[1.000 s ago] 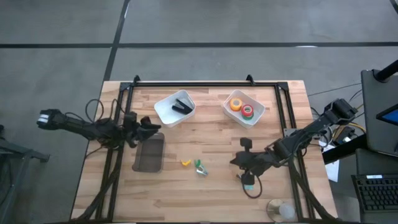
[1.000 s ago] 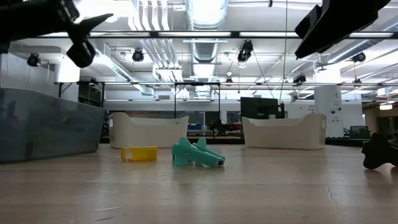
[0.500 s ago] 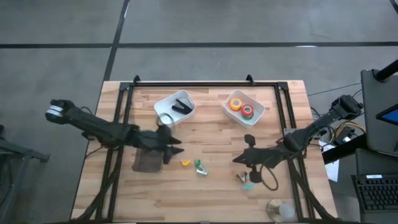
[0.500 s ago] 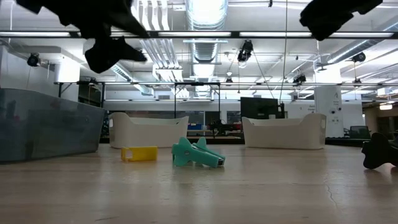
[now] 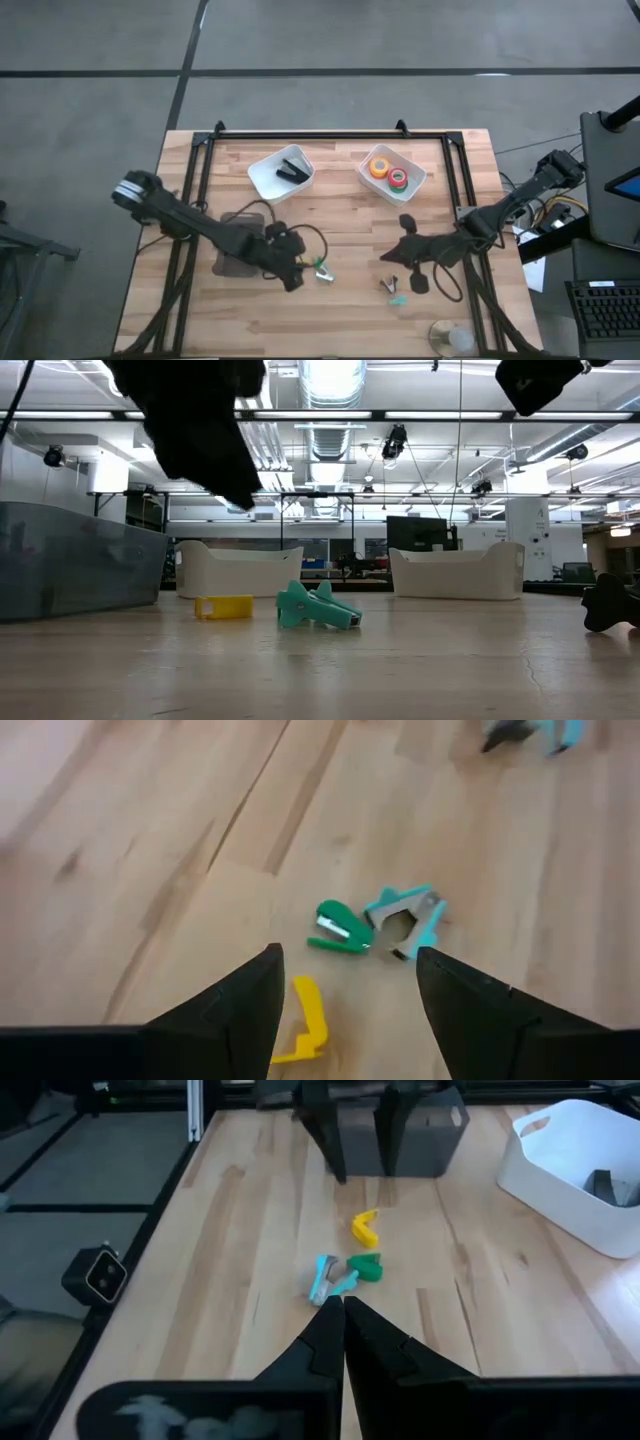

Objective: Pick and place Stapler, Stapler remover, tape
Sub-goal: Put the yellow stapler into the left white bin

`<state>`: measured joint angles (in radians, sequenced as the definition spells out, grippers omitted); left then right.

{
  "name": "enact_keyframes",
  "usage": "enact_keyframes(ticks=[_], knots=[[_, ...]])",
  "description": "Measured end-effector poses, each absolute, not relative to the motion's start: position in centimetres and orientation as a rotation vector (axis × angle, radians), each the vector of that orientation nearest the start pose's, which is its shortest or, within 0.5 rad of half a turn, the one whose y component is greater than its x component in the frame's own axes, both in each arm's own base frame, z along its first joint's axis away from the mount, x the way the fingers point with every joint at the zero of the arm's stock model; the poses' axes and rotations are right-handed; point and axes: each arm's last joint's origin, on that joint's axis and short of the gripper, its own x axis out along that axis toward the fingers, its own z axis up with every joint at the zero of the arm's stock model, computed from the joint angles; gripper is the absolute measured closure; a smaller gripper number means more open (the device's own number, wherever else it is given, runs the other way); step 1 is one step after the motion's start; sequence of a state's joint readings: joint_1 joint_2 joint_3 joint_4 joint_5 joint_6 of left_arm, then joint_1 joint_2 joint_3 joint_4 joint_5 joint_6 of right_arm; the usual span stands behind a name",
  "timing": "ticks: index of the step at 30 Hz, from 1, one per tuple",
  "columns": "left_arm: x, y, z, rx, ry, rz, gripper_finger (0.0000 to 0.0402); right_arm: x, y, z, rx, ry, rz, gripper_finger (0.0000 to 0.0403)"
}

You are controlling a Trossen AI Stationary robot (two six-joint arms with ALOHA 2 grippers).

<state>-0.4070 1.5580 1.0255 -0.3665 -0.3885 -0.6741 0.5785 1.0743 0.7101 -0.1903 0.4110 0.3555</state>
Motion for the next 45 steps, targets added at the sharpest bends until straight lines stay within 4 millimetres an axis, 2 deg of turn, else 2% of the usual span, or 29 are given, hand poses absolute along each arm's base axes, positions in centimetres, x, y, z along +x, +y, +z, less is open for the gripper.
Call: enact_keyframes(ticks=[7,13,31,36,45], knots=[[30.7,-12.0,18.5,-0.252,0.881,0.298,0.0173,19.7,11.6,25.2,0.097,0.511,0.075,0.0394],[31.1,-12.3,16.8,-0.247,0.941,0.293,0.0172,19.7,11.7,25.2,0.099,0.51,0.078,0.0394],[31.4,-12.4,14.6,-0.203,0.999,0.313,0.0176,19.7,11.7,25.1,0.098,0.513,0.076,0.0394],[31.5,-12.2,14.6,-0.205,0.999,0.318,0.0203,19.7,11.7,25.0,0.095,0.514,0.077,0.0394],[31.6,-12.0,14.6,-0.203,0.996,0.327,0.028,19.7,11.7,25.0,0.086,0.514,0.079,0.0394]])
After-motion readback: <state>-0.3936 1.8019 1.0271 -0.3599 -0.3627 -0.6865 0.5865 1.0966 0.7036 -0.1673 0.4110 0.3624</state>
